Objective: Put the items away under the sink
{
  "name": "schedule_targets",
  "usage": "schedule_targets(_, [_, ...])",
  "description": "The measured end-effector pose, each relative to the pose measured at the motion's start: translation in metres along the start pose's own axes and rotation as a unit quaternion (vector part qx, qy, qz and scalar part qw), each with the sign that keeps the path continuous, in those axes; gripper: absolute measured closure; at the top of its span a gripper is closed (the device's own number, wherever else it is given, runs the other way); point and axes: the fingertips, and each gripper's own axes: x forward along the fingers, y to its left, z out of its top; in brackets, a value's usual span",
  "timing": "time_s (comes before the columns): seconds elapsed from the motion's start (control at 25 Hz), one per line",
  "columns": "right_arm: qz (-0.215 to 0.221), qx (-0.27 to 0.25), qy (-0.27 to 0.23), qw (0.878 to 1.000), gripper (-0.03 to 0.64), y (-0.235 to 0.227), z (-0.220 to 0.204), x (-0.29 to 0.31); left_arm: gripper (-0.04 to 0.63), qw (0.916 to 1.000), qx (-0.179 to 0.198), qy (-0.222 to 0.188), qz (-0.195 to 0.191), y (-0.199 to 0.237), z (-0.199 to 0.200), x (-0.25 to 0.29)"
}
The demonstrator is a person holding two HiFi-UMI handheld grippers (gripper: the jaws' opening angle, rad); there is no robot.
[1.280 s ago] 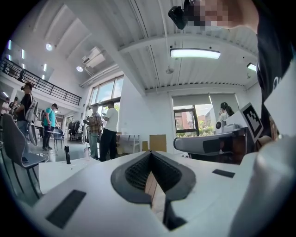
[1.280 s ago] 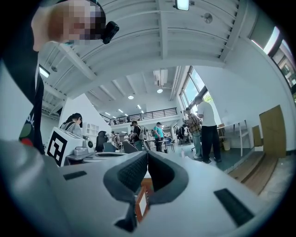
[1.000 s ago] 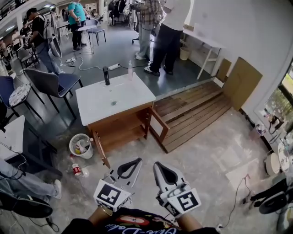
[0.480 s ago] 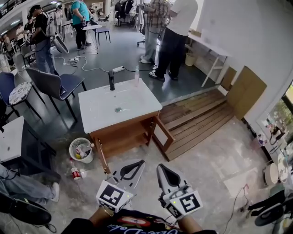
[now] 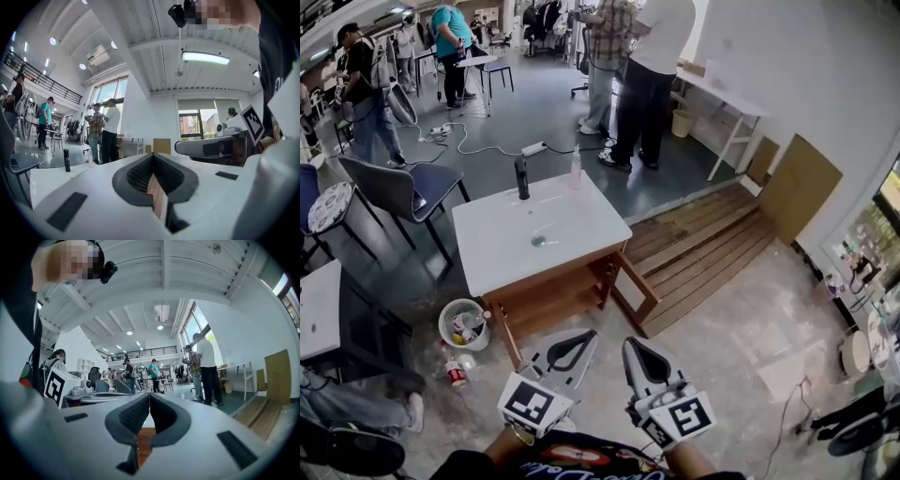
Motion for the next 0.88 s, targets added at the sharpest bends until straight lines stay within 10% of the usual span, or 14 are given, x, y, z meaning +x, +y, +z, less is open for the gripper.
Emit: schedule_targets(0.88, [0.02,-0.002,-0.007,1.0,0.609,0.018,0.0,0.106,0.588,0.9997,0.01,-0.01,0.021,0.108,0.005,-0.004])
